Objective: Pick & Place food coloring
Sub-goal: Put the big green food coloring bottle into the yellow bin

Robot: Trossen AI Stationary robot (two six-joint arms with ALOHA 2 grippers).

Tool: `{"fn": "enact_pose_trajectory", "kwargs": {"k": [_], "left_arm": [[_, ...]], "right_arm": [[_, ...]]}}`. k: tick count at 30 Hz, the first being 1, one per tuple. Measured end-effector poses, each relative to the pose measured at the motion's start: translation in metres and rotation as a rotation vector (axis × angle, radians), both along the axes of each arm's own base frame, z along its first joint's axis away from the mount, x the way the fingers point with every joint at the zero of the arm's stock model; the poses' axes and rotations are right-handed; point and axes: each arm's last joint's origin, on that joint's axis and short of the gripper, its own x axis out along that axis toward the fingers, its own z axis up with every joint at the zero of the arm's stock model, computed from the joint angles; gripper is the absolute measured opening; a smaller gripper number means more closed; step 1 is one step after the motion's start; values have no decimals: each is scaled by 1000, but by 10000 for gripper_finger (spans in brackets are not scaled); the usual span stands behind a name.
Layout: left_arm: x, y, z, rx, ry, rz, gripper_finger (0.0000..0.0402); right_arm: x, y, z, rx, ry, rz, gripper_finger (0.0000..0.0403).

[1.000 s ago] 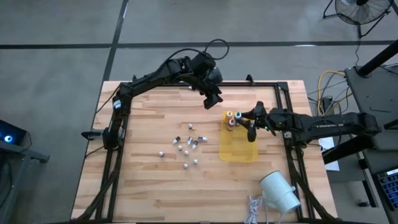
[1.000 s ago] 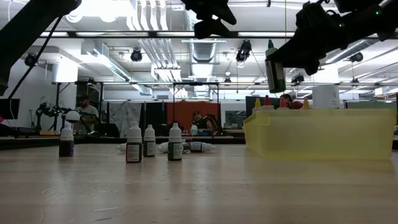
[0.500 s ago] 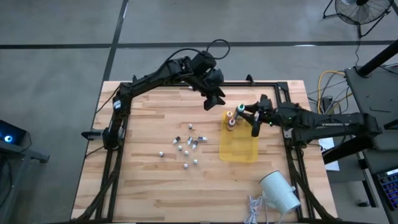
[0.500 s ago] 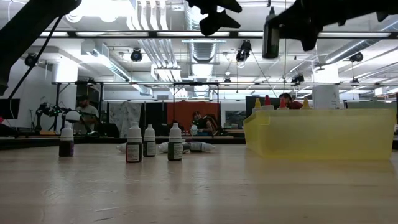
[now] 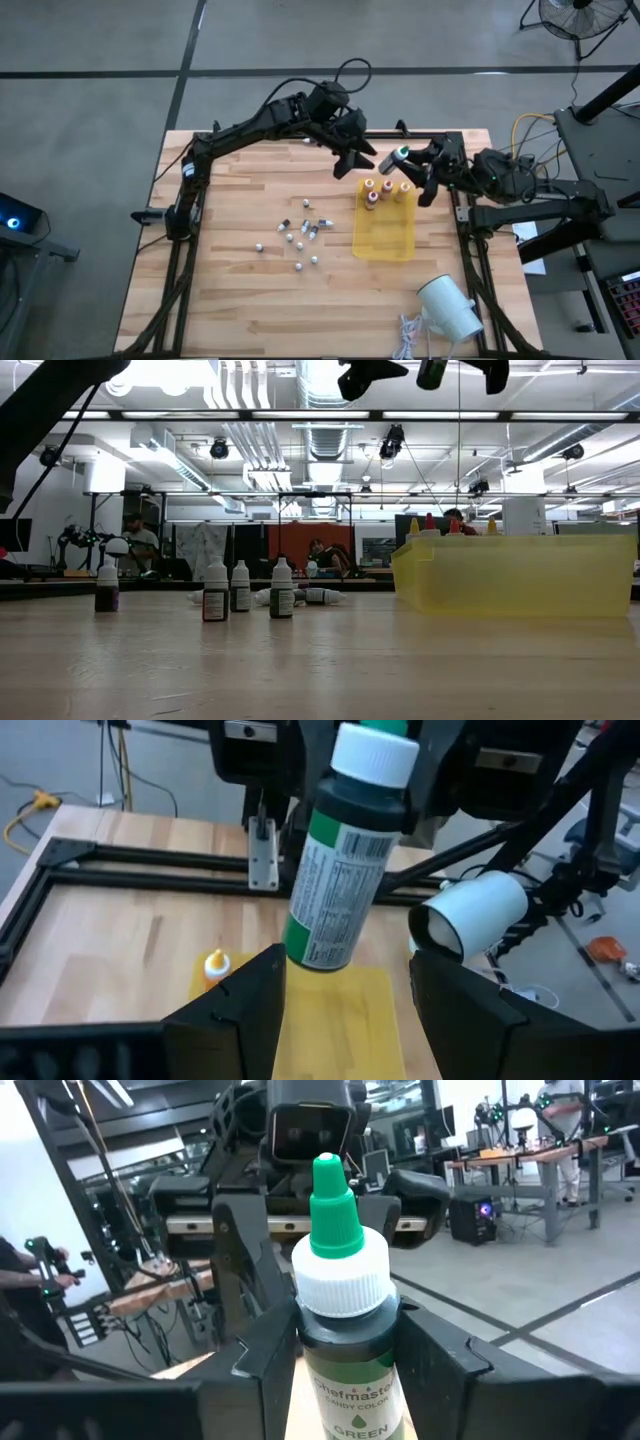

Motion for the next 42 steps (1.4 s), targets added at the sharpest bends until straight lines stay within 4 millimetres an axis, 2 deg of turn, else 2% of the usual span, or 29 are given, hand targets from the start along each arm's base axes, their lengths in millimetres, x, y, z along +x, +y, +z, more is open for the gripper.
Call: {"fn": "enact_pose_trajectory", "kwargs": {"k": [10, 17, 31, 42], "left_arm": [[3, -3, 3, 18, -43, 7, 186], [14, -8, -10, 2, -51, -1, 186], [18, -12, -13, 0, -58, -8, 184], [17, -12, -11, 3, -68, -9, 124]], "right_arm": [[9, -1, 2, 25, -31, 4, 137], [14, -1, 4, 26, -63, 7, 137], [25, -2, 2, 48, -62, 11, 137], [24, -2, 6, 69, -104, 17, 137]]}}
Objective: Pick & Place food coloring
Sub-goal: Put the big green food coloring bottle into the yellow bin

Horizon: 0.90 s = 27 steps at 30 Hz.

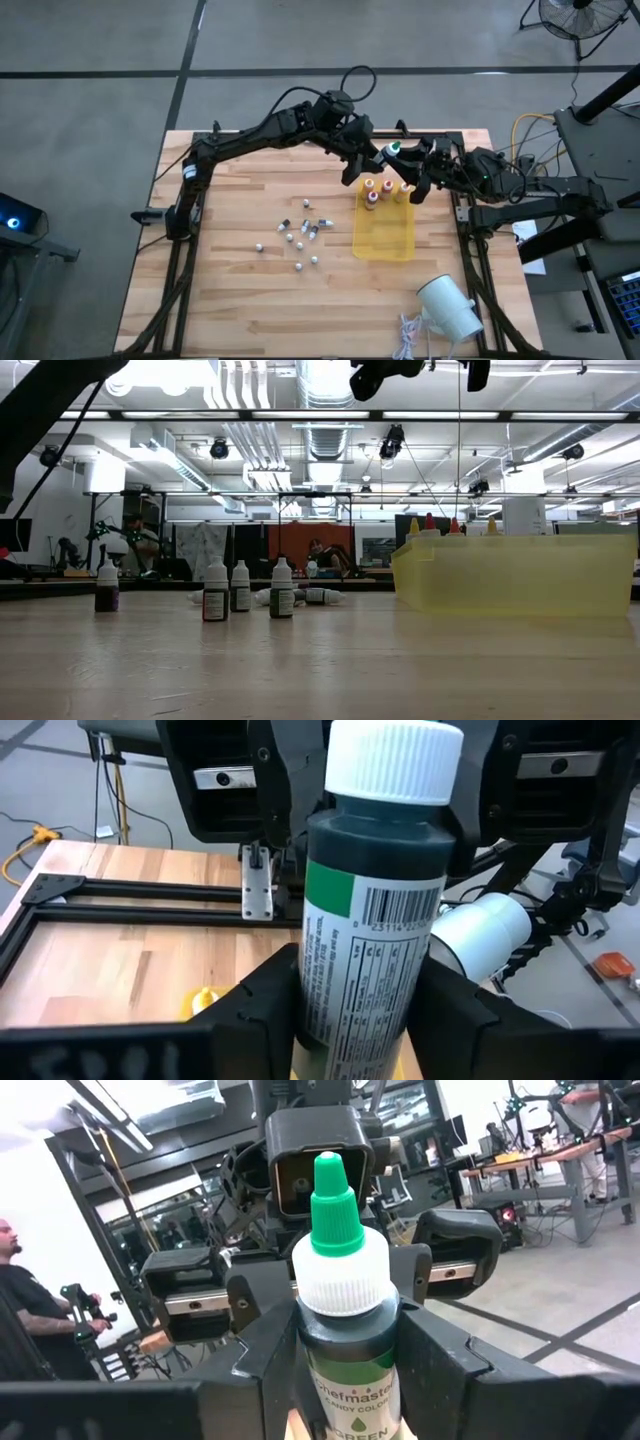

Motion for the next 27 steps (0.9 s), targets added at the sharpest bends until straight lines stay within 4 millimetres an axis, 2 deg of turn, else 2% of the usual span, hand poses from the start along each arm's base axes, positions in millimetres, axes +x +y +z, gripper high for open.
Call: {"fn": "enact_pose_trajectory", "kwargs": {"k": [4, 14, 27], "left_arm": [[0, 0, 0, -2, 1, 0, 111], [0, 0, 0, -5, 4, 1, 109], [-2, 1, -3, -18, 38, 3, 108]], "right_arm": [[0, 0, 0, -3, 0, 0, 137], [0, 0, 0, -3, -3, -1, 141], [-7, 1, 5, -38, -24, -4, 218]]}}
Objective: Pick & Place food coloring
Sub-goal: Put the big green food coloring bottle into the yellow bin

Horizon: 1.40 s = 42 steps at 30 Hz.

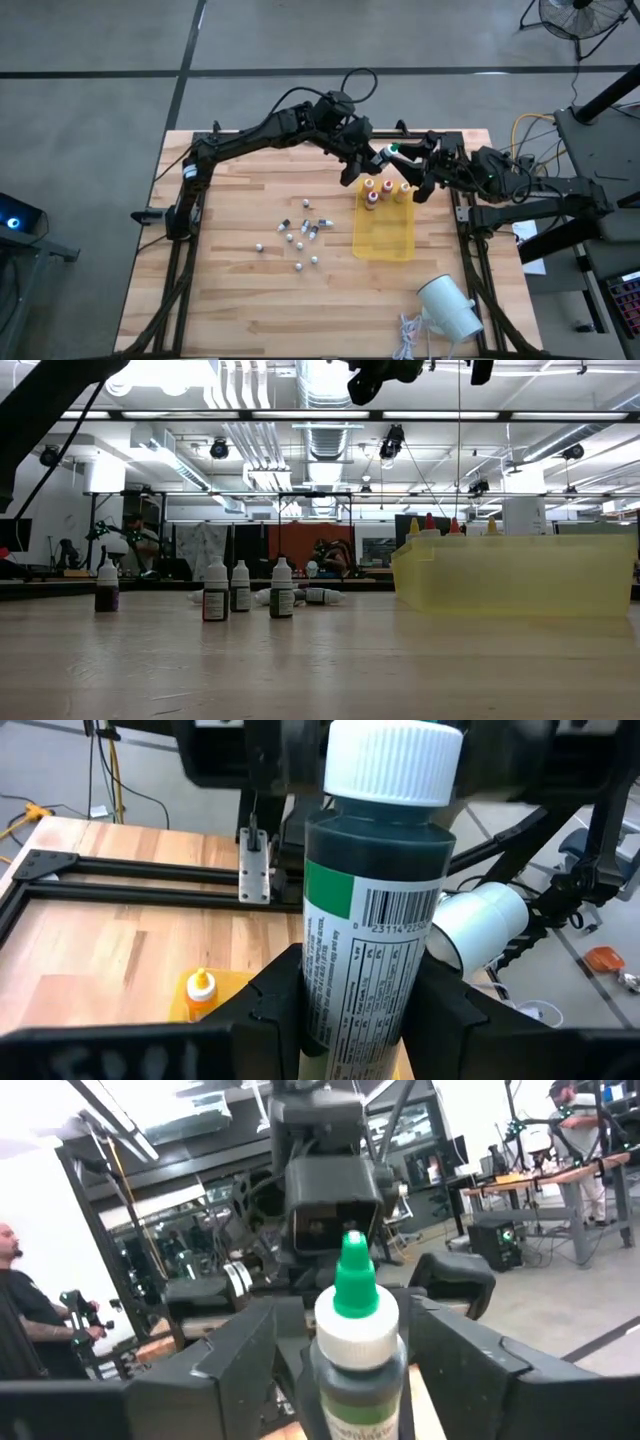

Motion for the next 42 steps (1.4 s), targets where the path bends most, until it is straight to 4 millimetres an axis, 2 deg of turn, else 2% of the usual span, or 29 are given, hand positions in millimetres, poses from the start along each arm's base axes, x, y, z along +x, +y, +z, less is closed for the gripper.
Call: {"fn": "enact_pose_trajectory", "kwargs": {"k": [8, 15, 22, 28, 32, 42], "left_arm": [[-1, 0, -1, 4, 12, -1, 108], [-1, 0, -3, 1, 29, -1, 108], [-2, 0, -4, -4, 49, -1, 108], [-2, 0, -4, -4, 48, -2, 108], [-2, -1, -4, -8, 47, -12, 108], [-3, -2, -4, -27, 45, -49, 108]], "right_arm": [[0, 0, -3, 35, 29, 9, 249], [-1, -1, -3, 40, 50, 41, 253], [-13, -6, 21, 75, 228, 24, 253], [-20, -4, 36, 73, 284, 64, 254], [-18, -5, 38, 69, 349, 81, 254], [-8, -12, 52, 46, 384, 174, 254]]}}
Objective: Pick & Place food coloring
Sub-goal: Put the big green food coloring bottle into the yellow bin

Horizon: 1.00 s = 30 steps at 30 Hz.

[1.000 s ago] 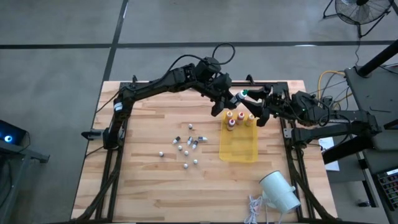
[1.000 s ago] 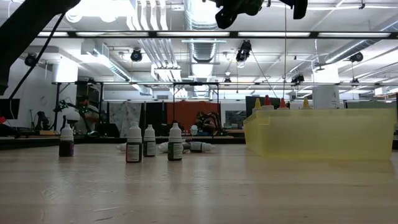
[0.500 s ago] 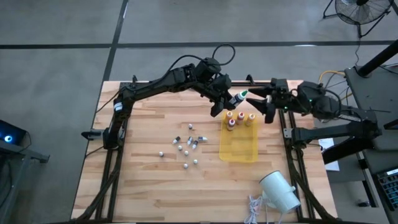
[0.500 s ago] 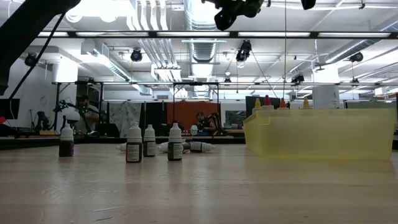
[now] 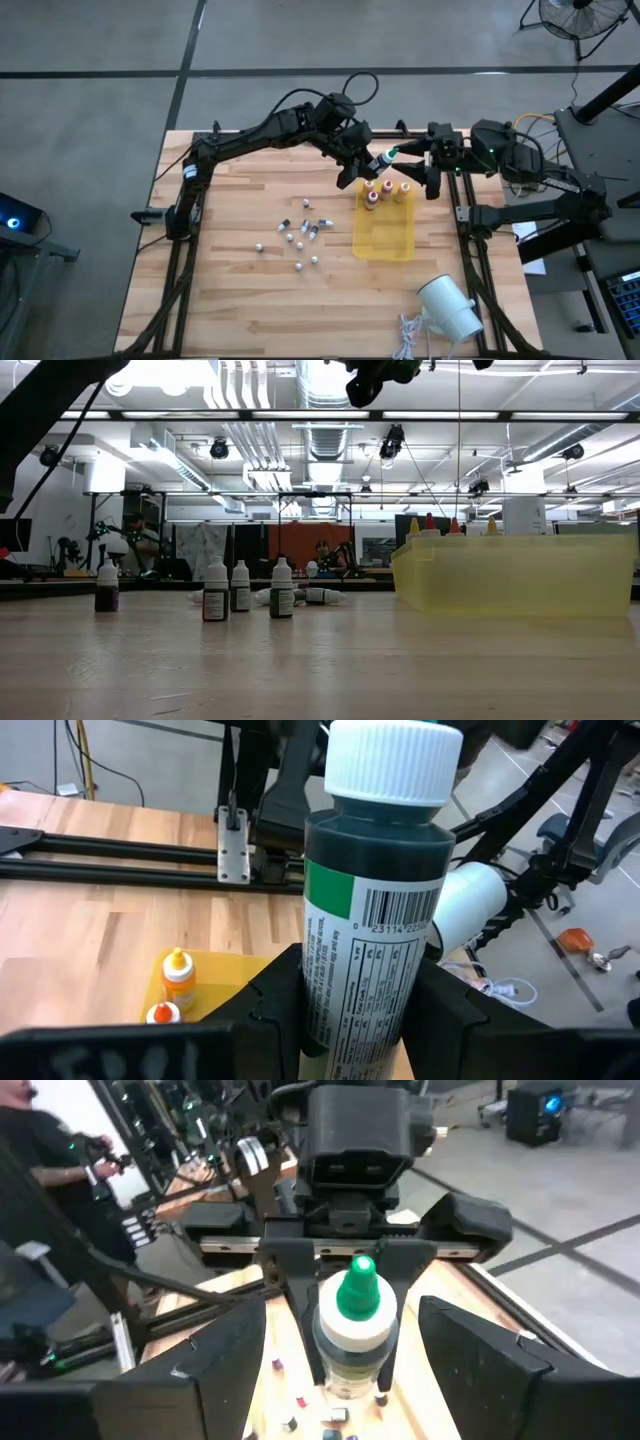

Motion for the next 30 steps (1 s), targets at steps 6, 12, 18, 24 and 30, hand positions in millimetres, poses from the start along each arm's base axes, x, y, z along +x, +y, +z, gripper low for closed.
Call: {"fn": "enact_pose_trajectory", "kwargs": {"k": [6, 12, 18, 24, 30], "left_arm": [[0, 0, -1, -1, 9, -2, 108], [-1, 0, -2, -3, 19, -3, 108], [-1, 0, -2, 5, 17, -7, 108], [-1, 0, -2, 6, 18, -8, 108], [-1, 0, -2, 7, 18, -7, 108]], "right_arm": [[9, -7, 4, 6, 80, 8, 254], [12, -13, 14, 22, 129, 79, 254], [12, -16, 25, -1, 192, 75, 254], [16, -19, 32, 2, 262, 115, 254], [26, -24, 37, -14, 303, 134, 254]]}}
